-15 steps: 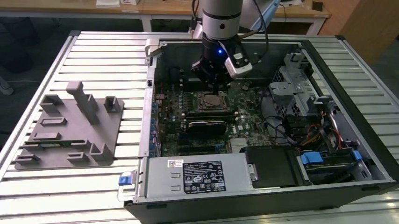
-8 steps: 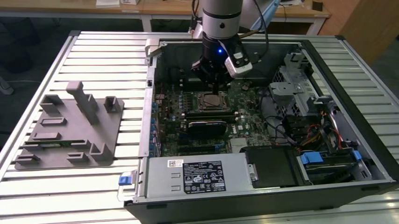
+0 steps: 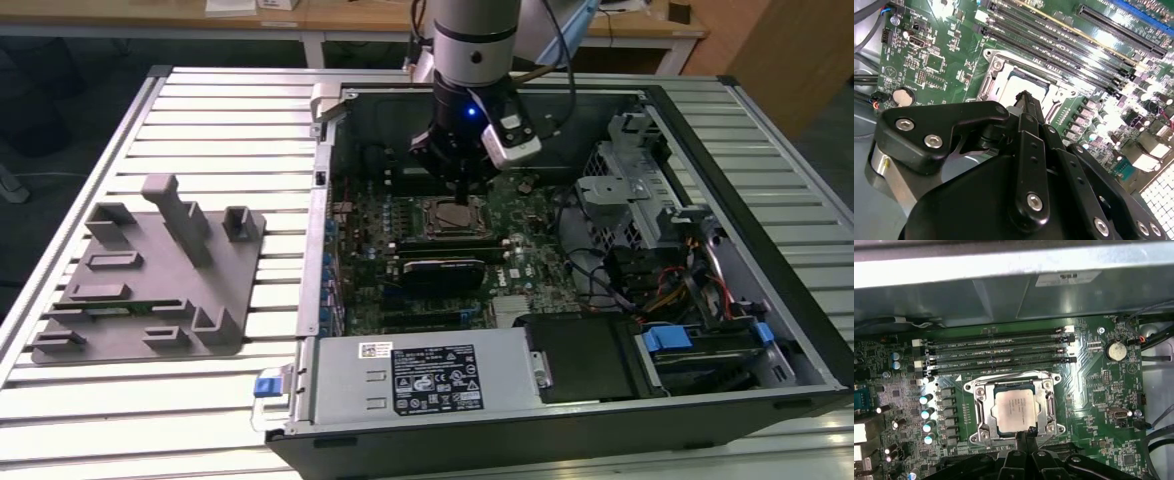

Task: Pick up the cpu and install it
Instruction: 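Install the second cpu locking lever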

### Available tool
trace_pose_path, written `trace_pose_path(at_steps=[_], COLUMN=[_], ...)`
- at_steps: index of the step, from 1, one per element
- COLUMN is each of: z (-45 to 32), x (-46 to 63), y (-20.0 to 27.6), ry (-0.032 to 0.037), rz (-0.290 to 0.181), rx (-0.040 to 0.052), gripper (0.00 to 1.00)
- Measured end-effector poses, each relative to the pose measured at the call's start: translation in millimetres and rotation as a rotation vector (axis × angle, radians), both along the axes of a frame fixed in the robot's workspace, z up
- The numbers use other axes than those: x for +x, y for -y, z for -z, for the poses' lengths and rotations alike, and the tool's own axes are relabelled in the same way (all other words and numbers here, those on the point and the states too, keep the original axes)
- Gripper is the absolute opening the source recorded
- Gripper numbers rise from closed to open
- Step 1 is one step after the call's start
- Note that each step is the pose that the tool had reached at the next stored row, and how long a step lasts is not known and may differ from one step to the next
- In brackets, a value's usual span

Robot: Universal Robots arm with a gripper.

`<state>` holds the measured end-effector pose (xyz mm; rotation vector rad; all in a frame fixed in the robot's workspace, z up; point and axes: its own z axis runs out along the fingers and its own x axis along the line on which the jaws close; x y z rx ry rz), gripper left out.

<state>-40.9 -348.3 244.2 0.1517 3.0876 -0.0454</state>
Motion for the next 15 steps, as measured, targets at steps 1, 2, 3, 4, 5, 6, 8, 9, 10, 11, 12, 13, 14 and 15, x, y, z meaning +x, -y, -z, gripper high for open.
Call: trace_pose_path(at_steps=[1,2,3,4,5,6,8,9,10,11,12,13,14,15], z=[0.0,0.0,0.0,0.0,0.0,0.0,0.0,0.0,0.0,0.0,0.0,0.0,0.1,0.1], x=[0.0,0.0,0.0,0.0,0.0,0.0,0.0,0.0,0.0,0.0,0.0,0.0,0.0,0.0], y=[1.1,2.2,3.2,4.4,5.8,7.3,11.0,12.9,14.9,16.7,18.7,20.6,22.5,24.3], ry=[0.0001,0.0,0.0,0.0,0.0,0.0,0.0,0.0001,0.0,0.0,0.0,0.0,0.0001,0.0001], rz=[0.0,0.0,0.0,0.0,0.0,0.0,0.0,0.0,0.0,0.0,0.0,0.0,0.0,0.0], rx=[0.0,0.0001,-0.0001,0.0,0.0,0.0,0.0001,0.0003,0.0004,0.0006,0.0011,0.0019,0.0024,0.0028], gripper=[0.11,0.11,0.11,0.11,0.11,0.11,0.11,0.11,0.11,0.11,0.11,0.11,0.11,0.11])
